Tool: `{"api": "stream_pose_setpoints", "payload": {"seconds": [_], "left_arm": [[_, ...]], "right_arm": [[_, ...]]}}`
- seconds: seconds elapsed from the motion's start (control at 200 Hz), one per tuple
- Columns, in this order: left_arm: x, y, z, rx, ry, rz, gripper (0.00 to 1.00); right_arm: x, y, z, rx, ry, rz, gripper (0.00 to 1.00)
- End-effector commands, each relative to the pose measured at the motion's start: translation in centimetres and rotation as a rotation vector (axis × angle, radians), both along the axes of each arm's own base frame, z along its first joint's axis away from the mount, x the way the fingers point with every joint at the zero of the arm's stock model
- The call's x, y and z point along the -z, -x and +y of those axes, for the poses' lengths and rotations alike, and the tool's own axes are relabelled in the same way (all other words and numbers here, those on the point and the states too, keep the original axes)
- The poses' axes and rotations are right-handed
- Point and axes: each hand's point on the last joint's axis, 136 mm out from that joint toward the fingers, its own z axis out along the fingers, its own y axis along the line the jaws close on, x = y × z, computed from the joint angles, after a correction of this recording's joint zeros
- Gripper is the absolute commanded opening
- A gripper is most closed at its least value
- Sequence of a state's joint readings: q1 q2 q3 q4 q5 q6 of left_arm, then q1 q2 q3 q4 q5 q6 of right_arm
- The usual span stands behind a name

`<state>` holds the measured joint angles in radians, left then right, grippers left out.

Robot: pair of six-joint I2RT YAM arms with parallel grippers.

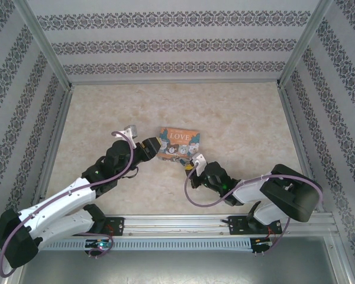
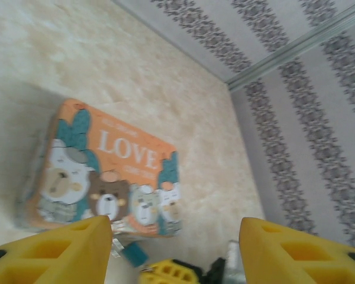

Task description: Unlock a padlock with a key

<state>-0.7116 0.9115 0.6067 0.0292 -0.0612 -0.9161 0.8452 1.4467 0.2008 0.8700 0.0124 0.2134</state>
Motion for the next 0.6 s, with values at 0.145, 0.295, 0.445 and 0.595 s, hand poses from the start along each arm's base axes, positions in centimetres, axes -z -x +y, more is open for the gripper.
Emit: {"api": "stream_pose_setpoints", "payload": {"seconds": [0.145,0.295,0.445,0.595], "left_arm": [[0.7,-0.3,1.8,-0.028,-0.177,-0.035,0.62],[0.8,-0.5,1.8,-0.032,-0.191,-0.037,0.63],[0.8,-0.5,1.9,-0.034,-0.198,-0.038,0.64],[0.8,-0.5,1.9,-0.032,-0.203,-0.035,0.65]], "right_arm": [[0.5,0.3,-2.0,0.052,-0.157,0.202,0.0],[0.8,0.0,-2.8,0.073,-0.218,0.285,0.0],[0.9,-0.5,-3.6,0.107,-0.271,0.345,0.0],[1.1,-0.7,-4.1,0.128,-0.316,0.407,0.0]]}}
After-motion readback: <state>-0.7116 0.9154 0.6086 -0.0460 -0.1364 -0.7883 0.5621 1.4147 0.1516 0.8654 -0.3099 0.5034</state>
